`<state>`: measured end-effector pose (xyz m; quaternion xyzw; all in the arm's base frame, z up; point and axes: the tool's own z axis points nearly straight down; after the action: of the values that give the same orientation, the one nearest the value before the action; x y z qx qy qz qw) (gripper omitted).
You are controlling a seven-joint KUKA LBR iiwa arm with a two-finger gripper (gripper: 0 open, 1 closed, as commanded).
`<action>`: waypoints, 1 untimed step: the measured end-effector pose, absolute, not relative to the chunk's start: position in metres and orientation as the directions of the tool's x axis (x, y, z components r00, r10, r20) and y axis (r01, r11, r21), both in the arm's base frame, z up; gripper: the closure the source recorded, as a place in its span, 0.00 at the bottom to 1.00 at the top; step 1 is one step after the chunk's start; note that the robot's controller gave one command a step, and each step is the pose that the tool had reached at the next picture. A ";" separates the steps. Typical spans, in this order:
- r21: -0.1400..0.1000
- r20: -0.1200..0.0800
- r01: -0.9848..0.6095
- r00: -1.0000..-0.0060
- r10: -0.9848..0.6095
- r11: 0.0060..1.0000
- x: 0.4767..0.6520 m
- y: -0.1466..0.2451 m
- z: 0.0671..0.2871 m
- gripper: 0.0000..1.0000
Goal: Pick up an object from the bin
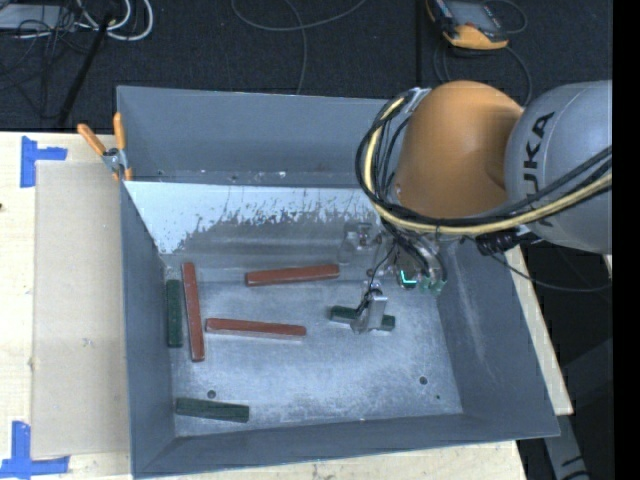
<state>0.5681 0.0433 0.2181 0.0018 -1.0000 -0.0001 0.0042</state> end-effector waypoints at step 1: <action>-0.001 0.008 0.003 -1.000 0.003 1.000 0.566 -0.031 0.065 0.00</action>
Offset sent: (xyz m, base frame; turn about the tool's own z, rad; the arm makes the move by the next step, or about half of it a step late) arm 0.0000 -0.0723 -0.1481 0.0025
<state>0.5661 -0.0308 0.0648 -0.0014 -1.0000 0.0003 0.0041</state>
